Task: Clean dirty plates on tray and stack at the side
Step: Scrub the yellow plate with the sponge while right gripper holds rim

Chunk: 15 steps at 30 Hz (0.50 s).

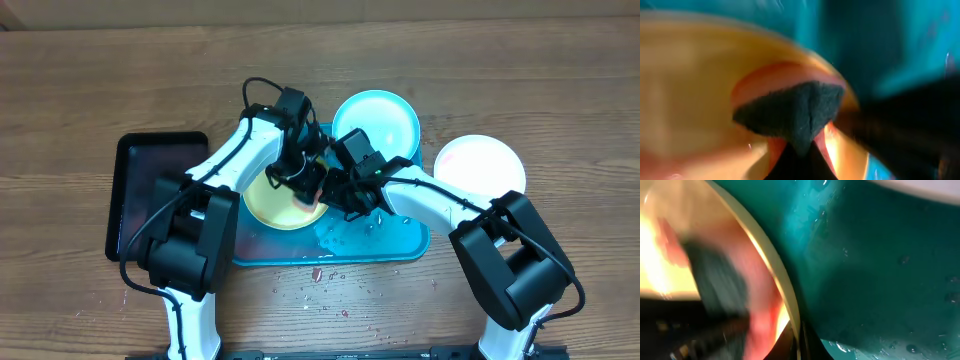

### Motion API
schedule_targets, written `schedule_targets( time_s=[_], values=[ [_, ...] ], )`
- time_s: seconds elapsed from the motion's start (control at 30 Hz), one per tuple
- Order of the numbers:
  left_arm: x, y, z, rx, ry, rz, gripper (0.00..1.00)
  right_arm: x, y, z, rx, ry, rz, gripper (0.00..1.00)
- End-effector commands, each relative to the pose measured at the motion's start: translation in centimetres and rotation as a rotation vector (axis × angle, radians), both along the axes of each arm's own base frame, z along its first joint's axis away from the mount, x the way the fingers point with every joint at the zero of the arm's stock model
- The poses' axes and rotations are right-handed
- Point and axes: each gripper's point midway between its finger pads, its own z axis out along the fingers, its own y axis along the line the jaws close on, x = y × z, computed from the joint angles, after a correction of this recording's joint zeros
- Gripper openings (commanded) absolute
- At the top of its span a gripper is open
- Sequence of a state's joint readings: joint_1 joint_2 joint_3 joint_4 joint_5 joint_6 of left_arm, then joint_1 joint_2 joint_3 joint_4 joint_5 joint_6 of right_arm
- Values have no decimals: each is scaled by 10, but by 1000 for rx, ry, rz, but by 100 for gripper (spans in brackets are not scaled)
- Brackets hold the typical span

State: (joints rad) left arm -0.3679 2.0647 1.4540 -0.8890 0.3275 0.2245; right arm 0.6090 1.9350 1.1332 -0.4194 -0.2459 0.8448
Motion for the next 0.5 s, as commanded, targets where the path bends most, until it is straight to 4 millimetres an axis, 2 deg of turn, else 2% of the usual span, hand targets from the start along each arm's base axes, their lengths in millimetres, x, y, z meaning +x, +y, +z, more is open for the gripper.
schedule_targets(
  time_s=[0.0, 0.1, 0.13, 0.23, 0.37, 0.47],
  values=[
    [27, 1, -3, 5, -27, 219, 4, 1, -2, -3, -13, 3, -2, 4],
    [48, 27, -8, 146, -101, 433, 4, 1, -2, -3, -14, 5, -2, 4],
    [54, 43, -9, 224, -135, 527, 4, 1, -2, -3, -14, 5, -2, 4],
    [58, 83, -6, 411, -213, 709, 4, 1, -2, -3, -14, 5, -2, 4],
    [41, 135, 7, 671, -286, 907, 4, 1, -2, -3, -14, 5, -2, 4],
    [25, 151, 13, 764, -277, 980, 4, 1, -2, -3, -13, 4, -2, 4]
  ],
)
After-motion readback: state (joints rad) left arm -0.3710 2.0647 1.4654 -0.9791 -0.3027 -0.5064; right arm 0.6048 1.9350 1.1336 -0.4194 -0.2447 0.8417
